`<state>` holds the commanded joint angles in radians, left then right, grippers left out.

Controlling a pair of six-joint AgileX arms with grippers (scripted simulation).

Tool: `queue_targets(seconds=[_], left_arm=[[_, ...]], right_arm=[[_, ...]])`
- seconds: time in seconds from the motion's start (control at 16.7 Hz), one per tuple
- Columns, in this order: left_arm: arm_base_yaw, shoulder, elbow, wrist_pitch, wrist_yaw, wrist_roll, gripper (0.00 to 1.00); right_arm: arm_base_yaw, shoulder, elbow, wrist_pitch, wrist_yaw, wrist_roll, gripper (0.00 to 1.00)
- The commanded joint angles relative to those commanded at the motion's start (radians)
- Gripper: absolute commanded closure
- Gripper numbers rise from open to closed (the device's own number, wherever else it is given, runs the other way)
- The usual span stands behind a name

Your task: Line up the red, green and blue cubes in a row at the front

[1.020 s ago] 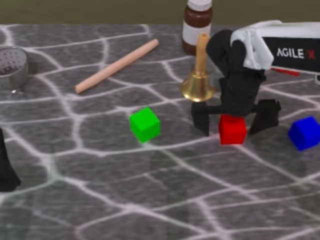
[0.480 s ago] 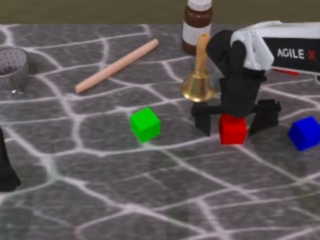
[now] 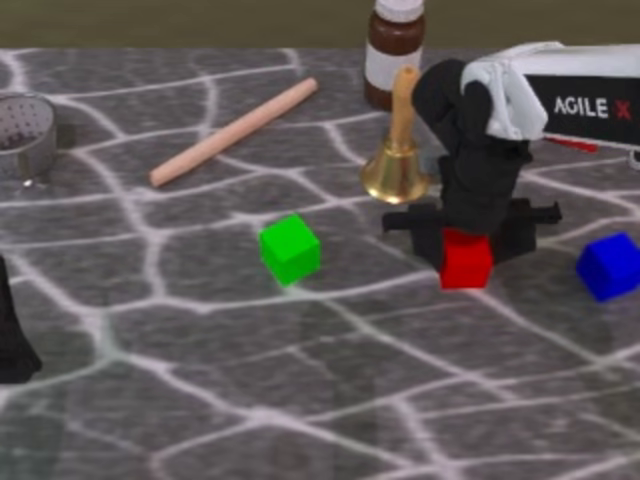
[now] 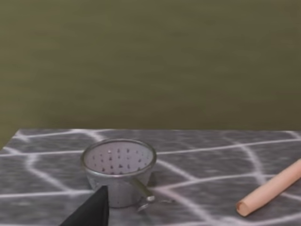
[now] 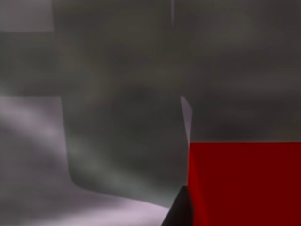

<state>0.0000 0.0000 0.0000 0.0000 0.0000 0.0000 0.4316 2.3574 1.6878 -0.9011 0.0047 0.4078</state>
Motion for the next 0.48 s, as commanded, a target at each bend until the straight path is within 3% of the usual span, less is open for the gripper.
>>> queue_targets(seconds=[0.12,0.48], left_arm=[[0.0,0.0,0.0,0.0,0.0,0.0,0.0],[0.0,0.0,0.0,0.0,0.0,0.0,0.0]], right_arm=[[0.0,0.0,0.0,0.0,0.0,0.0,1.0],[0.0,0.0,0.0,0.0,0.0,0.0,1.0]])
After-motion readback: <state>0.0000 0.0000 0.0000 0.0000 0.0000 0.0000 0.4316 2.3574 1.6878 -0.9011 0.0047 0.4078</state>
